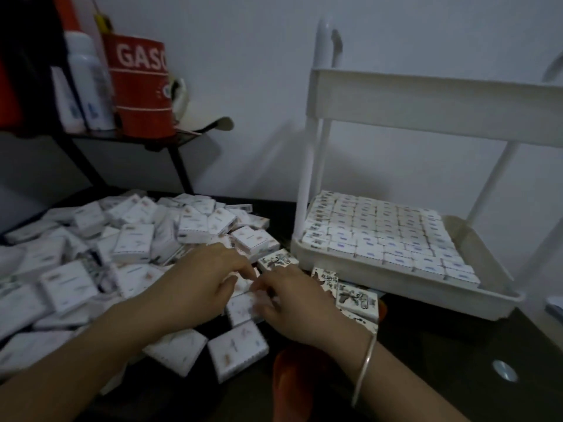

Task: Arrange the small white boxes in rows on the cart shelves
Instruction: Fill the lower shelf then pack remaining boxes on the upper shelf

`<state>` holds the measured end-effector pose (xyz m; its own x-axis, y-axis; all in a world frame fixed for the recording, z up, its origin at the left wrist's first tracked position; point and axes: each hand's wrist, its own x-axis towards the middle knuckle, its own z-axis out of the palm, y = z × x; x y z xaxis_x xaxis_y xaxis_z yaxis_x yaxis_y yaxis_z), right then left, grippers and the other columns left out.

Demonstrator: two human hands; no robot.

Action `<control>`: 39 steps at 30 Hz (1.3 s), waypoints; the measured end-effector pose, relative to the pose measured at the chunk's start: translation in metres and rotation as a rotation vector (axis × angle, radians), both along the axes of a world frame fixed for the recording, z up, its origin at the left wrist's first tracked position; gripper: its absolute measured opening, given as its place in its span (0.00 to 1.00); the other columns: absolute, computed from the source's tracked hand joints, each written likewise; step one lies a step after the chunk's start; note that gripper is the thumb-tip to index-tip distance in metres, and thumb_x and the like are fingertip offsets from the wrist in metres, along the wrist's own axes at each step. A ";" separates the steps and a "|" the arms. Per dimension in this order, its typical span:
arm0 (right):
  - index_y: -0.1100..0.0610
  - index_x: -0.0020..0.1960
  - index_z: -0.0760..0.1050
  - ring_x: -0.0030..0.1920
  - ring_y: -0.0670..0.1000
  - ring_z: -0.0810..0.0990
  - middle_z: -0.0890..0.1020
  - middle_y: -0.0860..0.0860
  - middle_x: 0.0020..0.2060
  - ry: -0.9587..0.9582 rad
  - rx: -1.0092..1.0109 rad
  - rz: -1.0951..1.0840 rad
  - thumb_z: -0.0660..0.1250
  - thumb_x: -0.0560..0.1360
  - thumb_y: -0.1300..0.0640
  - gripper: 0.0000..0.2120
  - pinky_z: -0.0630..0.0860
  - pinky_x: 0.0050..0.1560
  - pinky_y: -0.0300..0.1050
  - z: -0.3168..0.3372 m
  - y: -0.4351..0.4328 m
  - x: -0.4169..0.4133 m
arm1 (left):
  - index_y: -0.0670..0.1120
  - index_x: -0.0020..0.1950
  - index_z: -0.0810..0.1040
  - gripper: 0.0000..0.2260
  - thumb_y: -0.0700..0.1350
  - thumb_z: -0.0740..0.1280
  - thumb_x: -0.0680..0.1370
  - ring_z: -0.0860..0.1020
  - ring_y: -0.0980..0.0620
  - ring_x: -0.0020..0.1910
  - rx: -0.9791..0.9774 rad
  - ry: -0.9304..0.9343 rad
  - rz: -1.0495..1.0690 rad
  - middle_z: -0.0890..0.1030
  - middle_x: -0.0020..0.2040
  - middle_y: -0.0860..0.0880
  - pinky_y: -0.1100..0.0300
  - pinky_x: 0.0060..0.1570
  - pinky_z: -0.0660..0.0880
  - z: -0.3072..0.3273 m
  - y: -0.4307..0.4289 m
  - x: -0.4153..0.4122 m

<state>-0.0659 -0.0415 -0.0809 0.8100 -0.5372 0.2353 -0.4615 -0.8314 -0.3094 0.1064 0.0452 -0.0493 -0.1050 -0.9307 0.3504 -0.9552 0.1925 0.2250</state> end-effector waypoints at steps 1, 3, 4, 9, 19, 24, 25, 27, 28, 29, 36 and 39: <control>0.50 0.62 0.74 0.60 0.52 0.70 0.76 0.51 0.57 0.063 -0.019 0.020 0.67 0.75 0.48 0.16 0.71 0.56 0.47 -0.002 0.001 0.003 | 0.58 0.53 0.80 0.14 0.40 0.64 0.76 0.69 0.68 0.47 0.009 -0.014 -0.005 0.72 0.44 0.68 0.70 0.50 0.65 -0.003 0.003 0.001; 0.50 0.65 0.73 0.61 0.53 0.69 0.73 0.52 0.59 0.143 -0.059 0.029 0.67 0.75 0.46 0.20 0.68 0.56 0.46 -0.003 0.001 0.008 | 0.59 0.54 0.79 0.14 0.41 0.64 0.76 0.70 0.64 0.50 0.025 -0.022 -0.007 0.76 0.47 0.65 0.64 0.53 0.66 -0.009 0.008 0.003; 0.50 0.65 0.72 0.62 0.53 0.68 0.72 0.52 0.59 0.161 -0.071 0.029 0.67 0.75 0.45 0.21 0.67 0.57 0.46 -0.003 0.000 0.009 | 0.59 0.54 0.79 0.14 0.41 0.63 0.76 0.71 0.63 0.52 0.024 -0.022 -0.005 0.77 0.49 0.64 0.63 0.54 0.66 -0.011 0.010 0.005; 0.51 0.67 0.71 0.63 0.53 0.67 0.72 0.52 0.60 0.240 -0.098 0.066 0.67 0.75 0.44 0.24 0.67 0.59 0.47 0.003 -0.010 0.011 | 0.62 0.53 0.75 0.07 0.50 0.64 0.78 0.68 0.64 0.53 0.021 -0.087 0.012 0.74 0.48 0.64 0.63 0.58 0.64 -0.011 0.015 0.001; 0.50 0.68 0.68 0.63 0.51 0.67 0.70 0.51 0.61 0.298 -0.143 0.108 0.71 0.72 0.45 0.28 0.68 0.59 0.47 0.001 -0.022 0.006 | 0.58 0.53 0.74 0.21 0.71 0.63 0.69 0.66 0.57 0.50 0.194 -0.354 0.058 0.76 0.47 0.59 0.59 0.47 0.55 -0.015 0.027 -0.026; 0.52 0.62 0.69 0.59 0.49 0.69 0.71 0.49 0.59 0.172 -0.107 0.084 0.74 0.68 0.50 0.26 0.69 0.54 0.44 0.003 -0.022 0.004 | 0.58 0.56 0.72 0.22 0.69 0.66 0.68 0.67 0.57 0.49 0.232 -0.304 0.061 0.74 0.49 0.58 0.60 0.48 0.57 -0.020 0.026 -0.028; 0.52 0.61 0.68 0.57 0.48 0.70 0.72 0.49 0.58 0.113 -0.064 0.066 0.75 0.67 0.52 0.26 0.70 0.52 0.43 0.005 -0.023 0.003 | 0.58 0.57 0.71 0.23 0.69 0.67 0.68 0.66 0.57 0.49 0.231 -0.296 0.060 0.73 0.49 0.58 0.60 0.48 0.57 -0.020 0.026 -0.028; 0.52 0.60 0.66 0.53 0.49 0.74 0.75 0.49 0.55 -0.012 0.005 0.024 0.75 0.67 0.54 0.27 0.74 0.48 0.44 0.011 -0.025 0.000 | 0.58 0.60 0.70 0.26 0.68 0.68 0.67 0.66 0.58 0.49 0.227 -0.289 0.051 0.72 0.50 0.59 0.61 0.51 0.59 -0.021 0.023 -0.031; 0.51 0.59 0.65 0.52 0.49 0.75 0.76 0.49 0.53 -0.064 0.033 0.002 0.76 0.67 0.53 0.27 0.76 0.47 0.47 0.015 -0.026 -0.004 | 0.57 0.61 0.69 0.27 0.68 0.69 0.68 0.66 0.58 0.50 0.222 -0.285 0.043 0.71 0.51 0.59 0.62 0.53 0.61 -0.021 0.022 -0.032; 0.50 0.59 0.65 0.51 0.49 0.76 0.76 0.48 0.53 -0.110 0.059 -0.024 0.77 0.67 0.51 0.27 0.78 0.46 0.48 0.018 -0.027 -0.009 | 0.57 0.63 0.69 0.28 0.66 0.69 0.68 0.66 0.59 0.51 0.216 -0.267 0.036 0.70 0.53 0.59 0.62 0.54 0.62 -0.021 0.019 -0.034; 0.41 0.54 0.73 0.38 0.41 0.80 0.78 0.41 0.43 -0.452 0.263 -0.185 0.68 0.75 0.45 0.09 0.73 0.32 0.34 0.030 -0.037 -0.073 | 0.58 0.54 0.69 0.15 0.59 0.69 0.72 0.71 0.62 0.47 0.153 0.022 -0.044 0.71 0.51 0.59 0.63 0.44 0.72 -0.004 -0.012 -0.062; 0.38 0.58 0.74 0.34 0.45 0.81 0.76 0.41 0.43 -0.559 0.218 -0.318 0.65 0.77 0.47 0.10 0.73 0.32 0.37 0.032 -0.049 -0.114 | 0.53 0.58 0.69 0.16 0.56 0.68 0.74 0.74 0.60 0.48 0.153 0.204 -0.100 0.76 0.51 0.56 0.59 0.48 0.75 0.001 -0.039 -0.088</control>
